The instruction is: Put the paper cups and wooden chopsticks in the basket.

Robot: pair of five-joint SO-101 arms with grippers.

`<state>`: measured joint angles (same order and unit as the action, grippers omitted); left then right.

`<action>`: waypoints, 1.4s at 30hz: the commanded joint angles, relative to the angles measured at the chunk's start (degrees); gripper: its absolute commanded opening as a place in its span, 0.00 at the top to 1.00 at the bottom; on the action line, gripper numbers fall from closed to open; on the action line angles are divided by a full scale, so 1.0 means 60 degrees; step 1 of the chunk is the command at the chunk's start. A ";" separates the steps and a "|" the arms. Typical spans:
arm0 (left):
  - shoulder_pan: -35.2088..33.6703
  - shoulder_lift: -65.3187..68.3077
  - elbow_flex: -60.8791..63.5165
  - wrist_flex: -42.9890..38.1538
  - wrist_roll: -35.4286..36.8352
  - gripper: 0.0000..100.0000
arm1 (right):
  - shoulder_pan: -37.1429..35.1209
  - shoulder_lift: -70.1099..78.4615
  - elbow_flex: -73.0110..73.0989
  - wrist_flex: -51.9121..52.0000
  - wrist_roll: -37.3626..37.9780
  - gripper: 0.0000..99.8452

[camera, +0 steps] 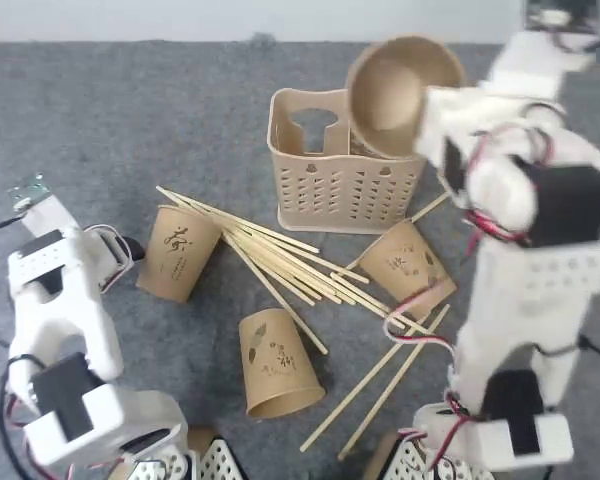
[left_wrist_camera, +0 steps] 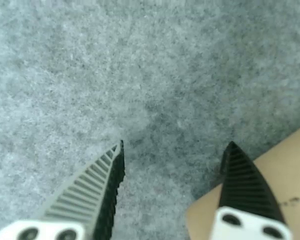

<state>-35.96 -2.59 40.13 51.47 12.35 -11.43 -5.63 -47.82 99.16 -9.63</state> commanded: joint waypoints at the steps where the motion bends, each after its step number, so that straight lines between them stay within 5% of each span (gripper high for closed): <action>1: 0.0015 0.0000 -0.0374 -0.0161 0.0073 0.70 | -0.0198 0.0769 -0.0396 -0.0212 -0.0132 0.99; 12: 0.0029 0.0000 -0.0374 -0.0176 0.0073 0.70 | 0.0667 0.2747 -0.0410 -0.0168 0.0293 0.99; 22: 0.0029 0.0000 -0.0374 -0.0176 0.0073 0.70 | 0.0696 0.2425 -0.0747 0.0564 0.0381 0.71; 31: 0.0029 0.0000 -0.0374 -0.0176 0.0073 0.70 | 0.0974 -0.0901 0.1392 0.0667 0.0381 0.72; 37: 0.0029 0.0000 -0.0374 -0.0176 0.0073 0.70 | 0.0974 -0.3890 0.5524 0.0520 0.0601 0.94; 42: 0.0015 0.0000 -0.0359 -0.0132 0.0073 0.70 | 0.0183 -0.4769 0.8278 0.0227 0.1890 0.97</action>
<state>-35.96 -2.59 40.13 51.47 12.35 -7.56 -30.77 -5.98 100.75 -1.89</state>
